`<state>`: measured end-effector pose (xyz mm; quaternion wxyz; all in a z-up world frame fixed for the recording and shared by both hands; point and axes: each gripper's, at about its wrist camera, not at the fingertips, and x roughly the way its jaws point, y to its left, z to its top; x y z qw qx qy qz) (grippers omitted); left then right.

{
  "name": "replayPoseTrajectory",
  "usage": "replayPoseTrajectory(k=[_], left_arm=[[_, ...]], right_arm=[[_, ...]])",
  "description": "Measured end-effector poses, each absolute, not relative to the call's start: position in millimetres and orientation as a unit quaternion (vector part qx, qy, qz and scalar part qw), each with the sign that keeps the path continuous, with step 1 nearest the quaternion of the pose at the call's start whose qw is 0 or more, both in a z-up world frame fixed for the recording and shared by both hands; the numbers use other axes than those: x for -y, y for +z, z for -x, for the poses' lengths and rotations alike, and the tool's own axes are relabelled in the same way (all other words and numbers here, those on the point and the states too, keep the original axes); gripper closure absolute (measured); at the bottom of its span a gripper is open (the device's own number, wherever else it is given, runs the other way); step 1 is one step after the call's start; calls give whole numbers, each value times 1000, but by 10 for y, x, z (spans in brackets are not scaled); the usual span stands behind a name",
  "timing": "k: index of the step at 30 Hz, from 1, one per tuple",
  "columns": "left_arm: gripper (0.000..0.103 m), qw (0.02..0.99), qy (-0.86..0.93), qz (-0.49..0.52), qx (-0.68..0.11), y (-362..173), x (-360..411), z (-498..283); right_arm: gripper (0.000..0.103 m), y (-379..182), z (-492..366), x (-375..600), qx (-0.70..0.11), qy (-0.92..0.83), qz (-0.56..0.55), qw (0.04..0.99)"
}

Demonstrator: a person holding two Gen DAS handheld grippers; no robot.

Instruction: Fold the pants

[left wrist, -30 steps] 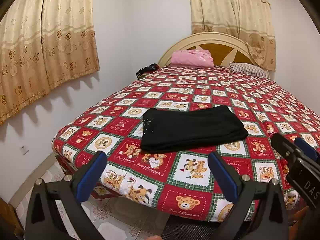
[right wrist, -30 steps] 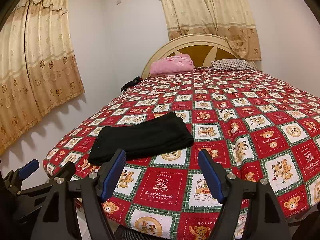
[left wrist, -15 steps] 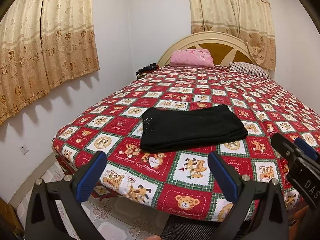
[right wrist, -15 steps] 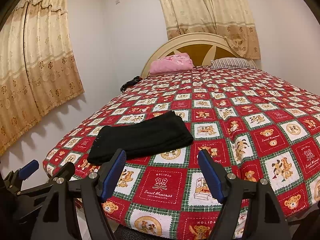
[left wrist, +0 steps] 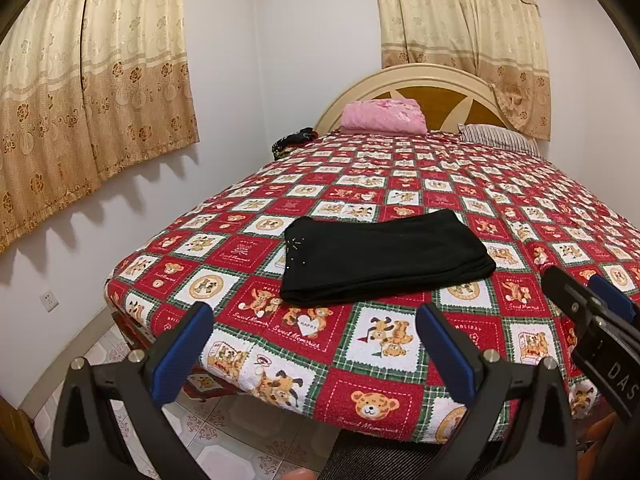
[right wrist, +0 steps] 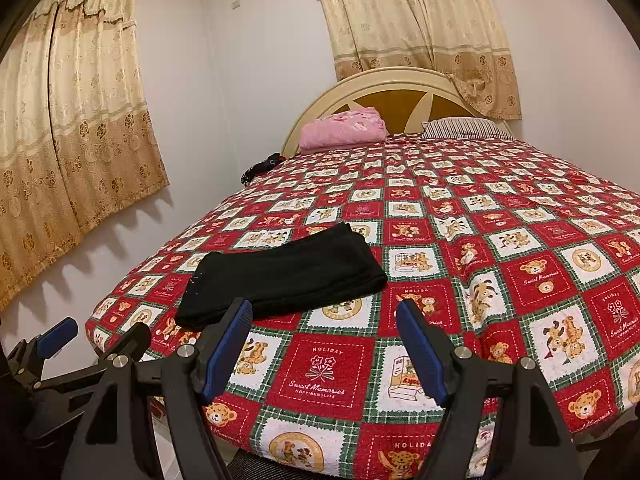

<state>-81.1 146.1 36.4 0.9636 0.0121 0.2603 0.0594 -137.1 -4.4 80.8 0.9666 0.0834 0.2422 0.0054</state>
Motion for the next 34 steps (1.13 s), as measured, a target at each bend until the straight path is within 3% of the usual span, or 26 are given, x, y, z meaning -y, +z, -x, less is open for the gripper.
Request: replayPoseTrajectory(k=[34], left_arm=[[0,961,43,0,-274,346,-1483,765]], right_arm=[[27,799,1363,26,-248,5,-82,965]])
